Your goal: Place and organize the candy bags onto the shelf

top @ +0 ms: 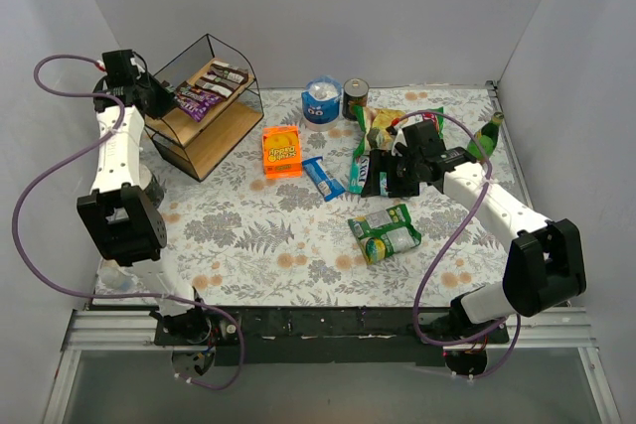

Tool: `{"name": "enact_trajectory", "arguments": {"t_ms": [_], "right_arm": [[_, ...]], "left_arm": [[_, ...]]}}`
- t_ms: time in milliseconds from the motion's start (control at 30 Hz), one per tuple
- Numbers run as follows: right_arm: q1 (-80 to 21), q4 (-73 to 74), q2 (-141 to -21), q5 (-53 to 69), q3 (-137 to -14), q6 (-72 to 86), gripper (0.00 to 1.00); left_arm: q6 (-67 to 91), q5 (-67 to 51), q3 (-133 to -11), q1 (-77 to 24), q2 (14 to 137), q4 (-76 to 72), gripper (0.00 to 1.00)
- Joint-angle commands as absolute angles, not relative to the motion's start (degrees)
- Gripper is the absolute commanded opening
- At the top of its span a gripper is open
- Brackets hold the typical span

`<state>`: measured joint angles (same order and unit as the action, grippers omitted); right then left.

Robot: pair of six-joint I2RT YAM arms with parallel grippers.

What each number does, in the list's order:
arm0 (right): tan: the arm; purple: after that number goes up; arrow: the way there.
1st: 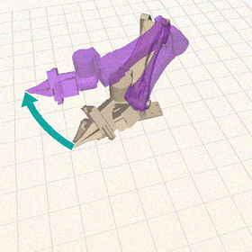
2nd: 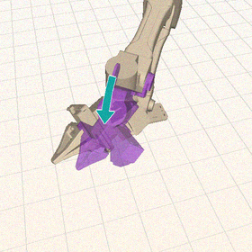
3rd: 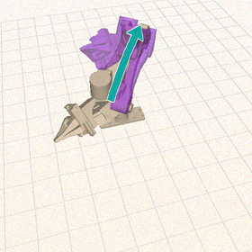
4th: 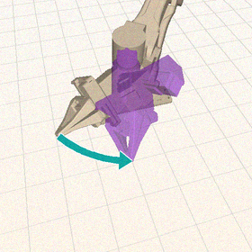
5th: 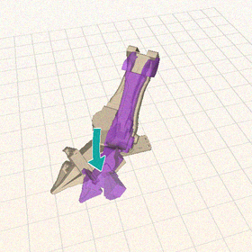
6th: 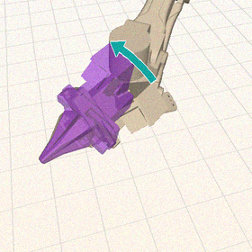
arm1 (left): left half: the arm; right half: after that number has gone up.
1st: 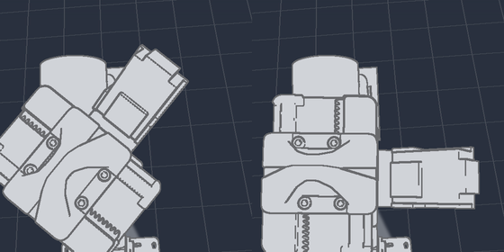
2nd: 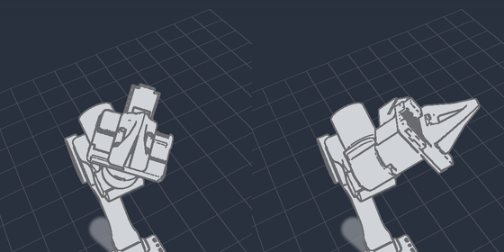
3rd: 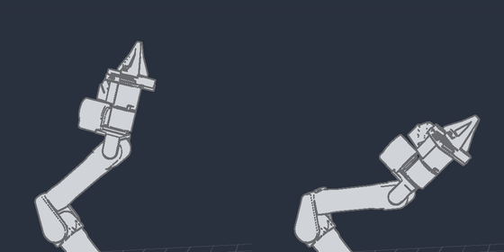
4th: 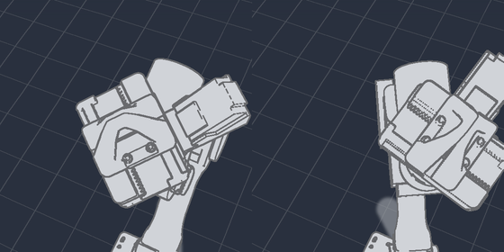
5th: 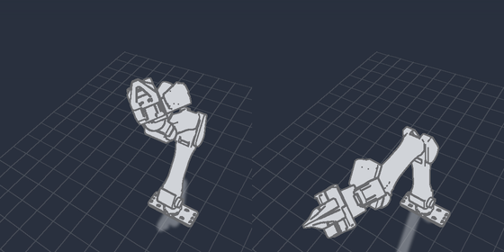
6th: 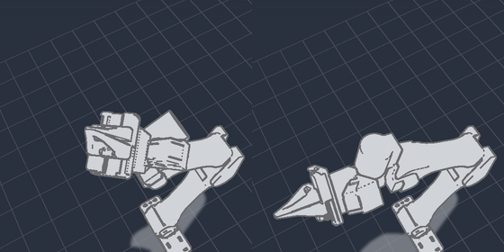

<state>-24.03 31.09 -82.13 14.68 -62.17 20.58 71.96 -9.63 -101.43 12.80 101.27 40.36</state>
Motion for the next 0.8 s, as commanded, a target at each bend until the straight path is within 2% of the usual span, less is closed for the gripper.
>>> {"name": "enact_trajectory", "arguments": {"t_ms": [0,600,767], "right_arm": [[-23.6,29.0,-82.1,15.4,-63.4,20.1,0.88],[-21.9,28.4,-82.7,16.1,-63.2,19.8,0.87],[-21.5,28.3,-82.7,16.3,-63.0,19.7,0.87]], "left_arm": [[70.3,-9.7,-105.6,13.0,102.3,41.7,0.00],[69.0,-7.7,-110.2,13.5,108.6,44.6,0.01],[69.0,-7.8,-109.7,13.8,109.7,43.8,0.08]]}}
